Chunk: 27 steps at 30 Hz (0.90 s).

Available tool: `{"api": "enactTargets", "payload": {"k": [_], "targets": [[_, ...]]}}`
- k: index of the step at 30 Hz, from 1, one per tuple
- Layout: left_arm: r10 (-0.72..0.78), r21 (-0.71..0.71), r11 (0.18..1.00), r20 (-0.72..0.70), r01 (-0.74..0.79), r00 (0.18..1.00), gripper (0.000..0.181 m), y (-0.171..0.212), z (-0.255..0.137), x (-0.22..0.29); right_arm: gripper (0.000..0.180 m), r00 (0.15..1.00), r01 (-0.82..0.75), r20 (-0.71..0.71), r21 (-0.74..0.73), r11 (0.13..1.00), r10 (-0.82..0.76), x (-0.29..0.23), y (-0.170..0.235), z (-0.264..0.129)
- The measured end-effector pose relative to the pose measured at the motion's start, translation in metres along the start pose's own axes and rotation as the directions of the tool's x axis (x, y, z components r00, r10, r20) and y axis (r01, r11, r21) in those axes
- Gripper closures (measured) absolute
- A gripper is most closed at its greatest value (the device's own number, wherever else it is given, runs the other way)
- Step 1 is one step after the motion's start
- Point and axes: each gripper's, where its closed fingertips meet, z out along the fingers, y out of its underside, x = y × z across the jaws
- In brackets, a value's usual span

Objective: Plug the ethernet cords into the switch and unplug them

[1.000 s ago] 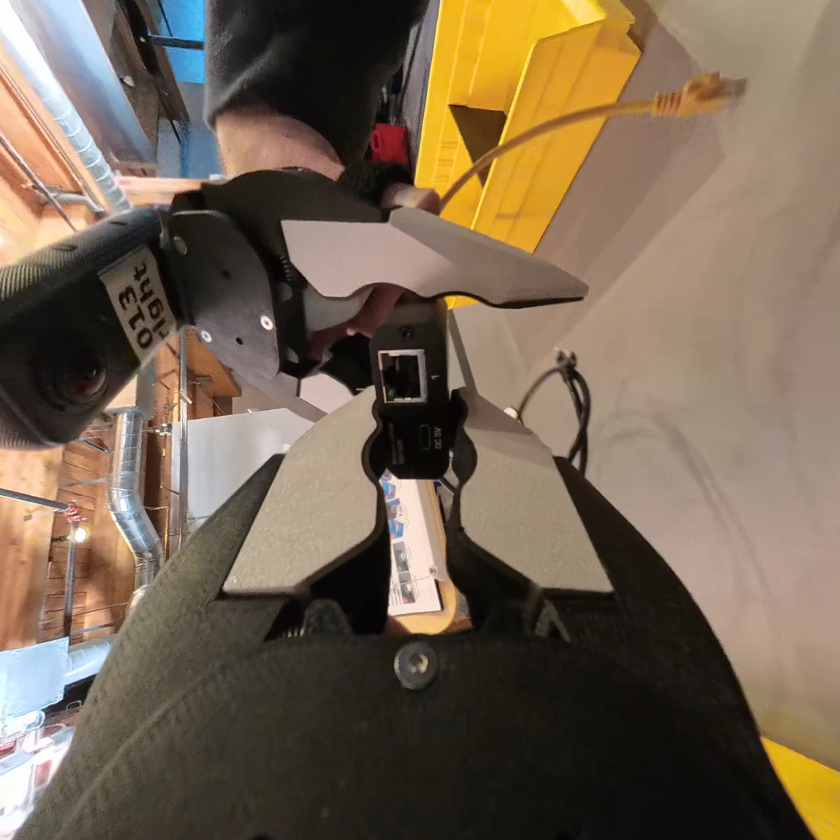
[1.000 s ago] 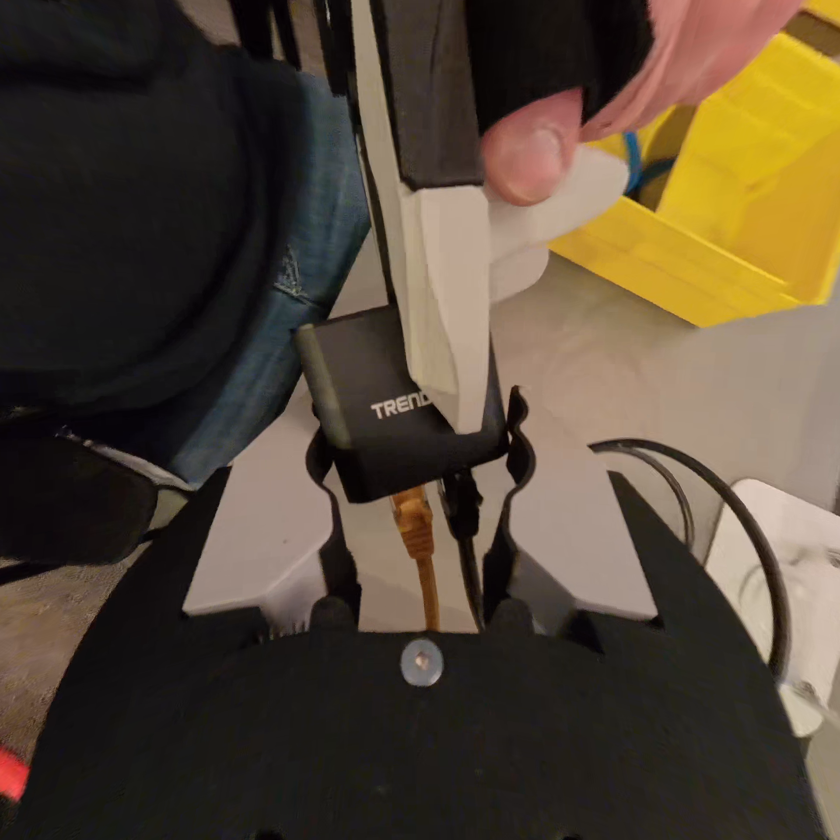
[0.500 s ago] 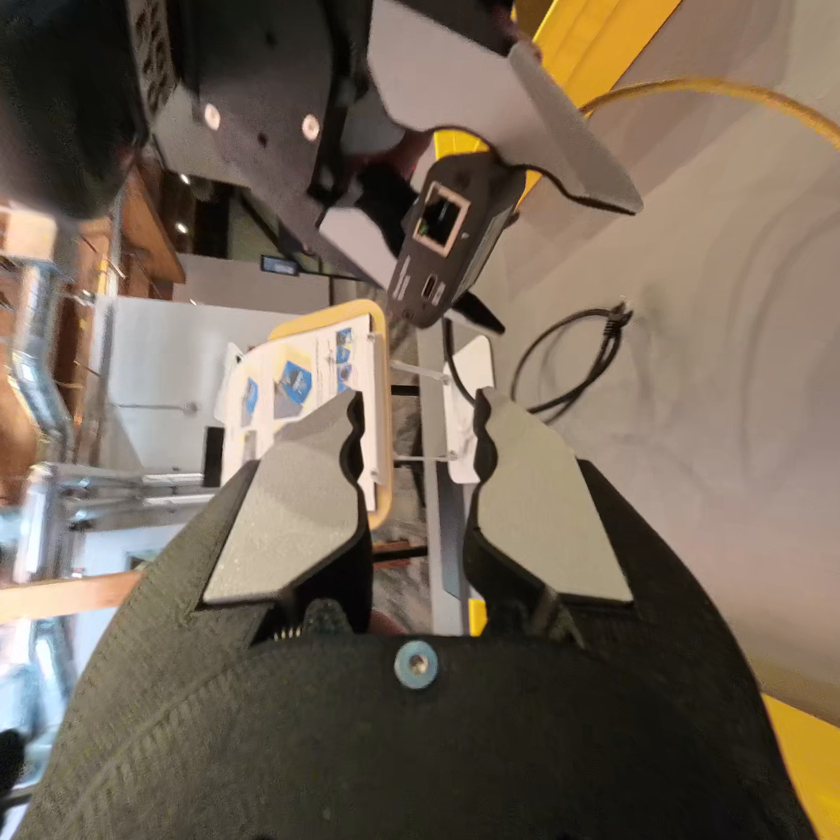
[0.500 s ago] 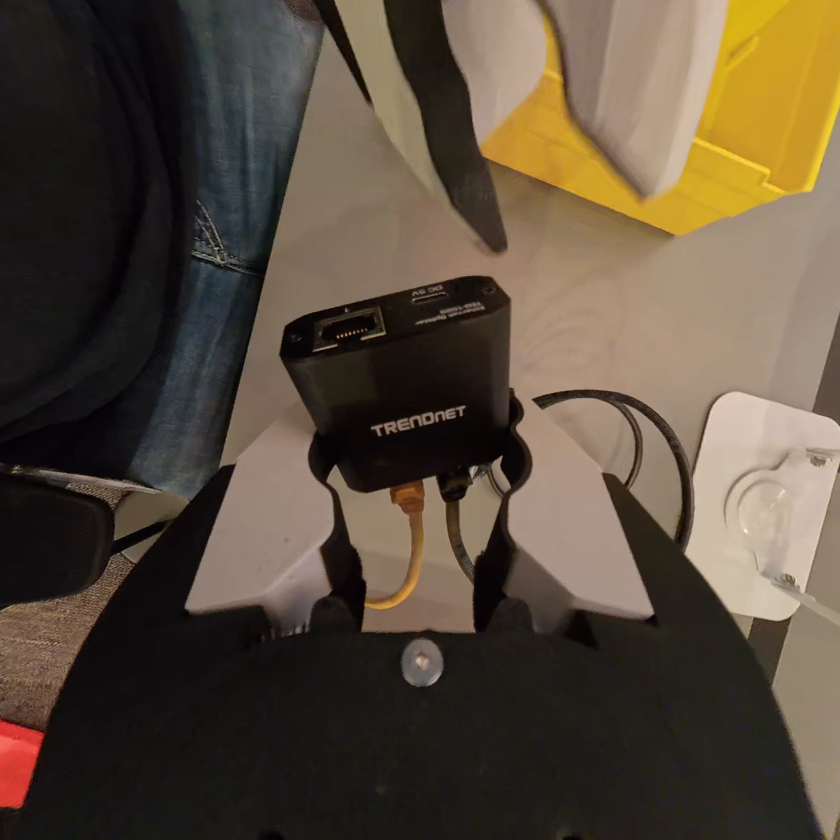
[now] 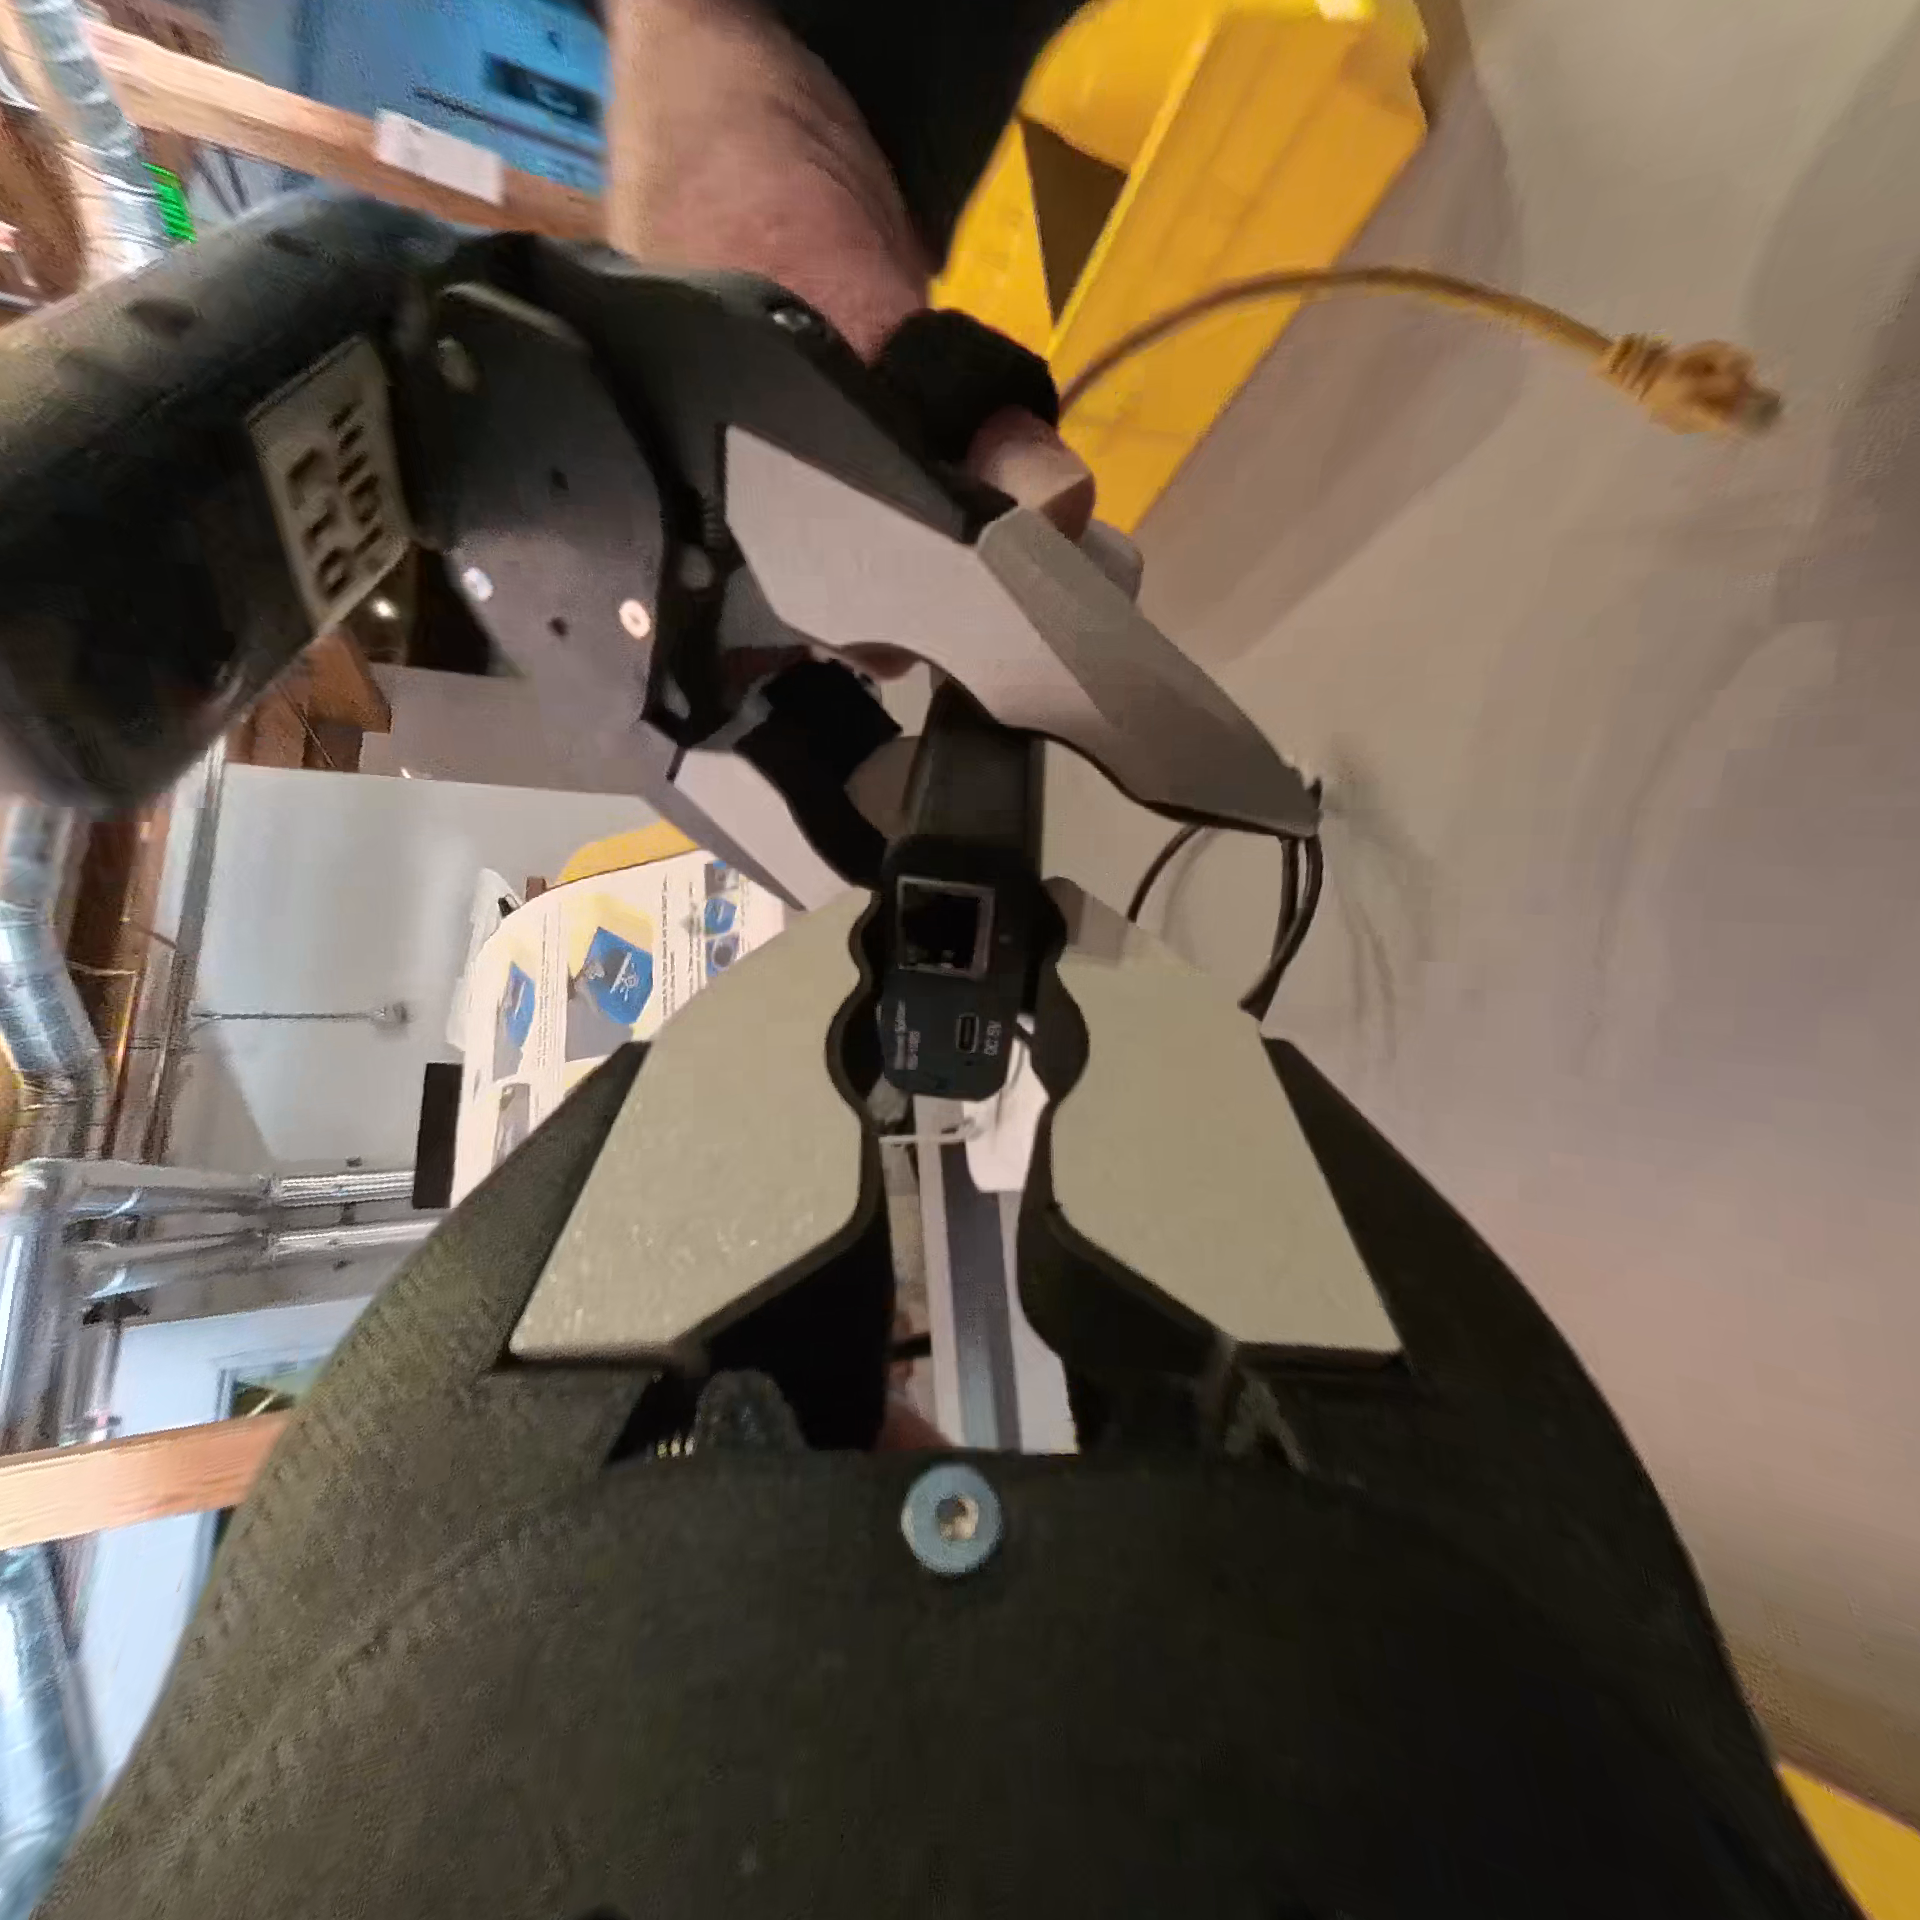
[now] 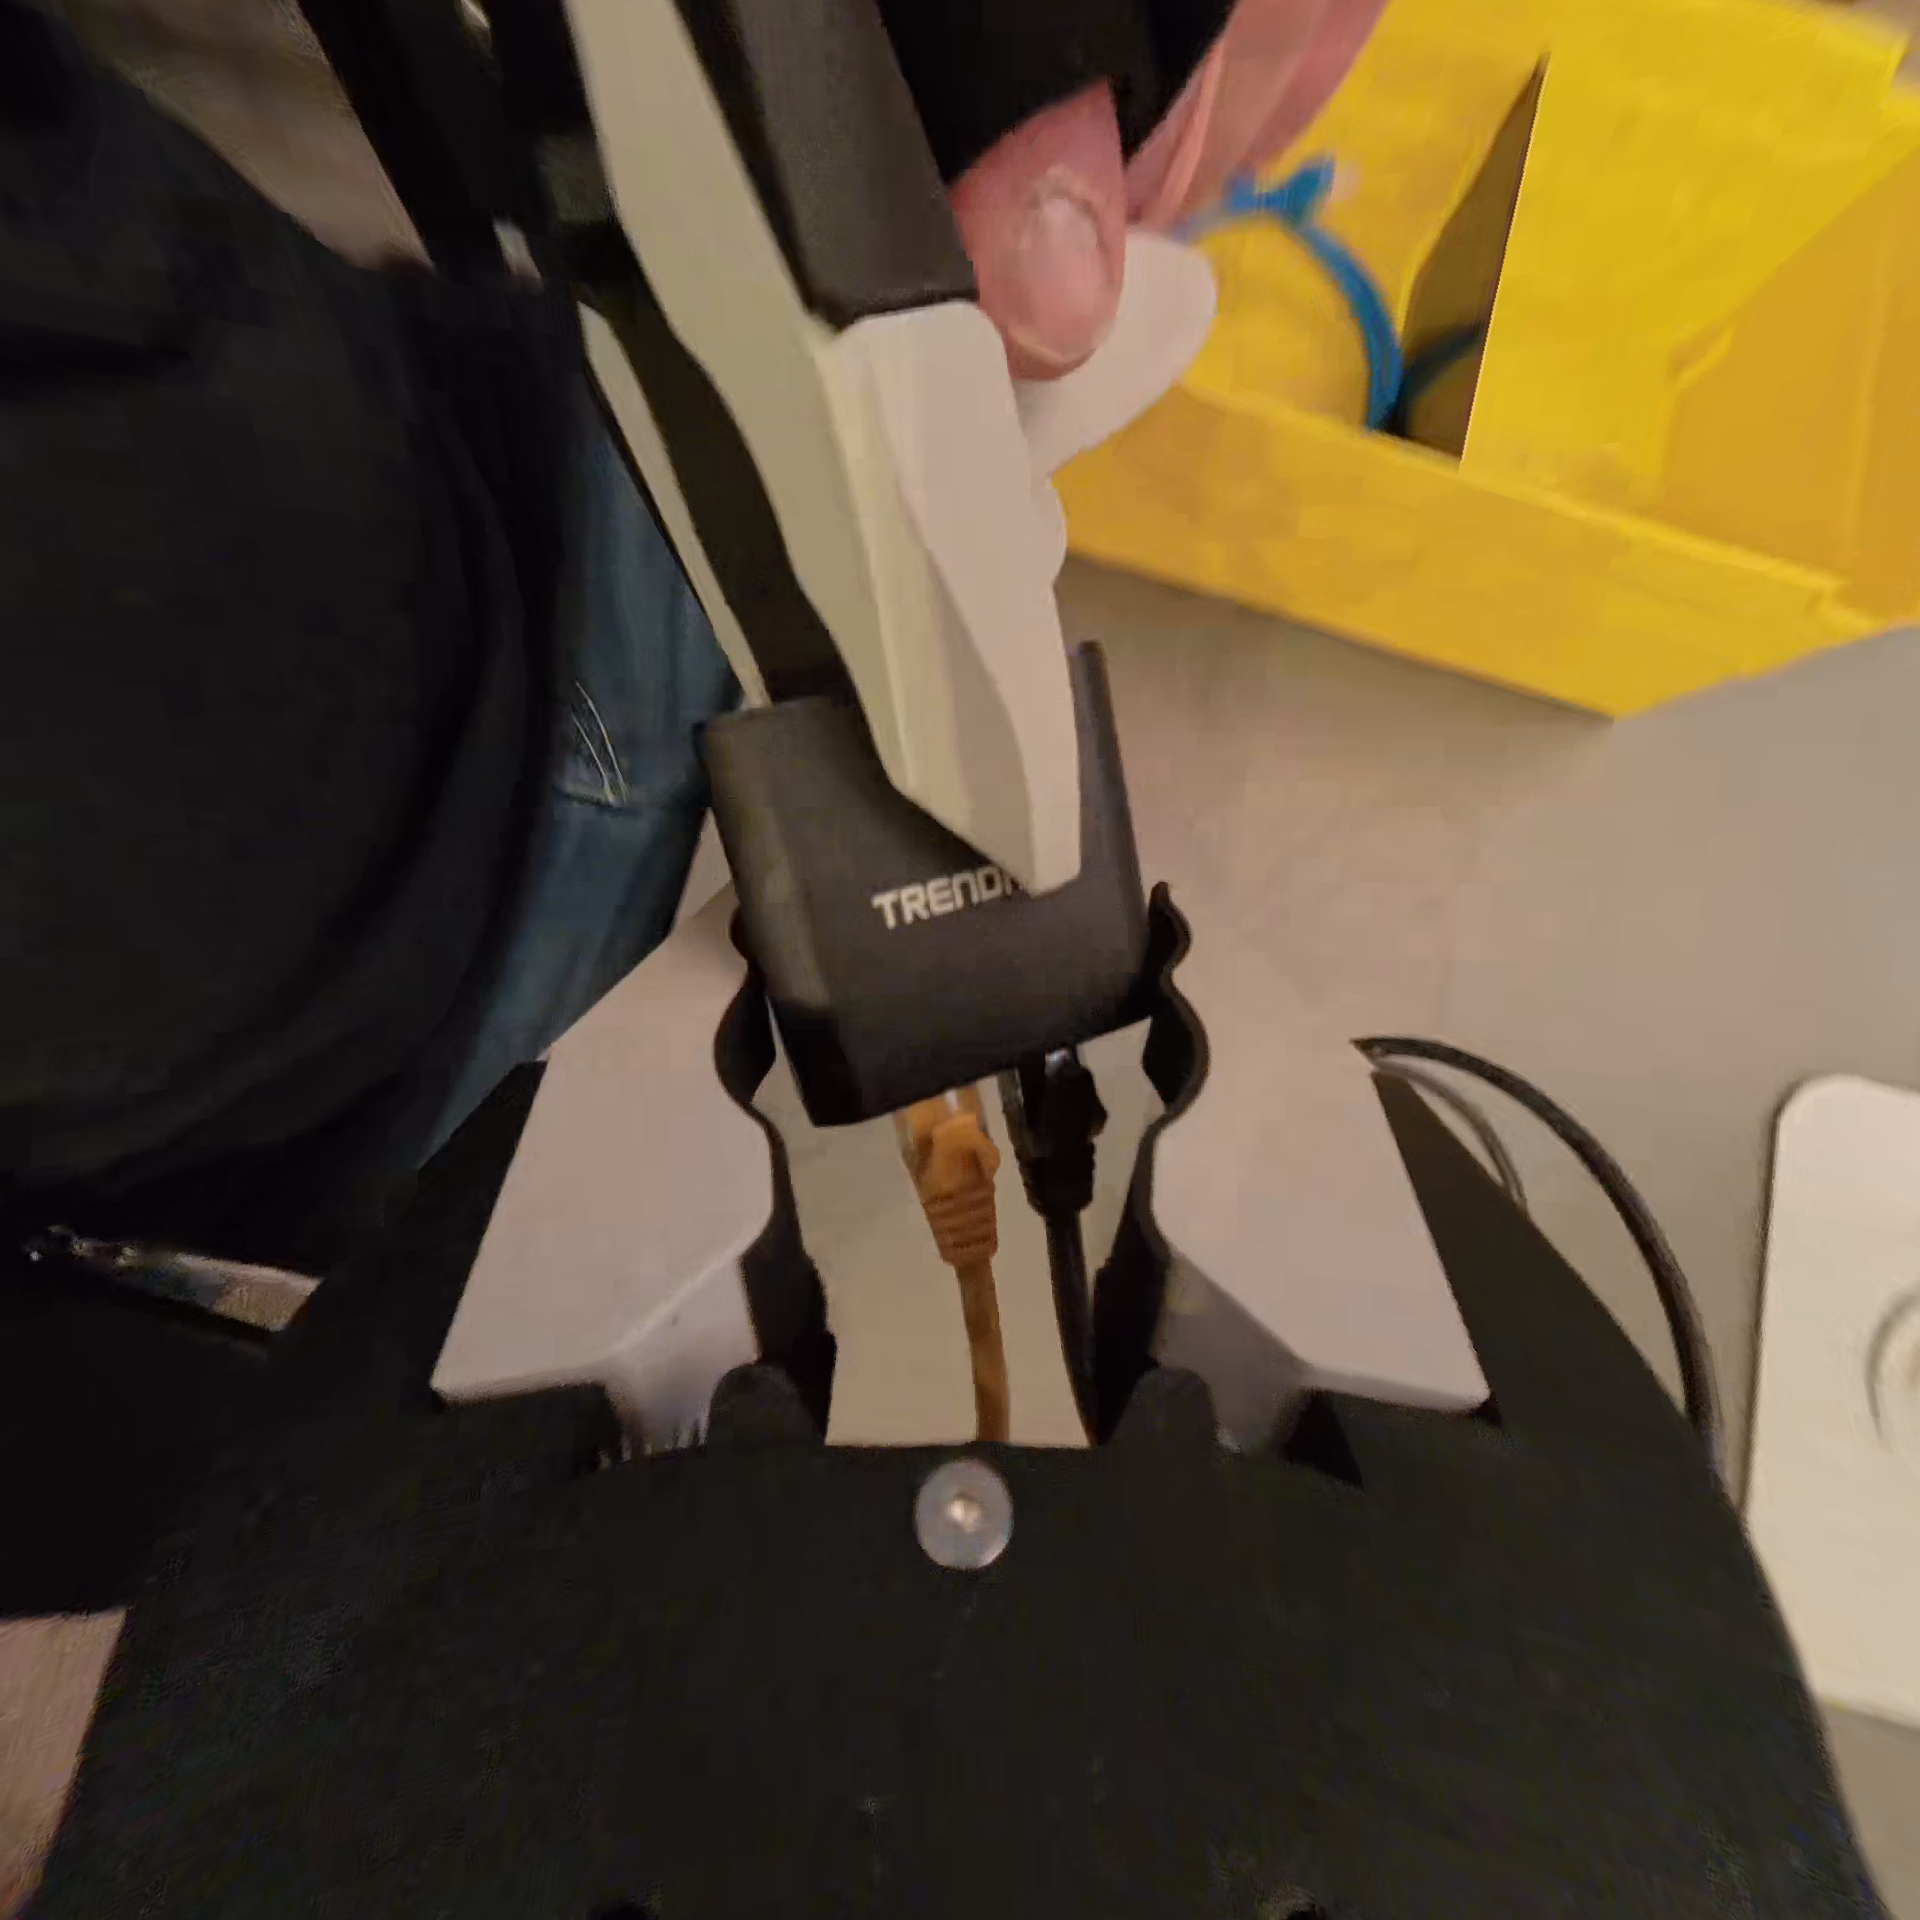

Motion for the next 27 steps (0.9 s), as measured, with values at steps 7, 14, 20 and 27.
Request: {"api": "enactTargets", "payload": {"k": [7, 14, 20, 27], "targets": [[0.012, 0.093, 0.996, 0.055, -0.017, 0.998, 0.156, -0.009, -0.008, -0.003, 0.115, 0.994, -0.046, 0.110, 0.173, 0.984, 0.027, -0.011, -0.017, -0.010], [0.135, 0.083, 0.986, 0.083, -0.141, 0.987, 0.156, -0.017, -0.008, -0.003, 0.115, 0.963, -0.095, 0.266, 0.174, 0.980, 0.046, -0.022, -0.015, -0.028], [0.139, 0.111, 0.982, 0.109, -0.151, 0.984, 0.156, -0.018, -0.010, -0.012, 0.117, 0.968, -0.052, 0.252, 0.190, 0.980, 0.003, -0.019, -0.021, -0.035], [0.066, 0.069, 0.995, 0.077, -0.071, 0.995, 0.154, 0.006, 0.000, -0.003, 0.118, 0.991, -0.110, 0.085, 0.137, 0.984, 0.099, -0.003, -0.010, -0.023]]}}
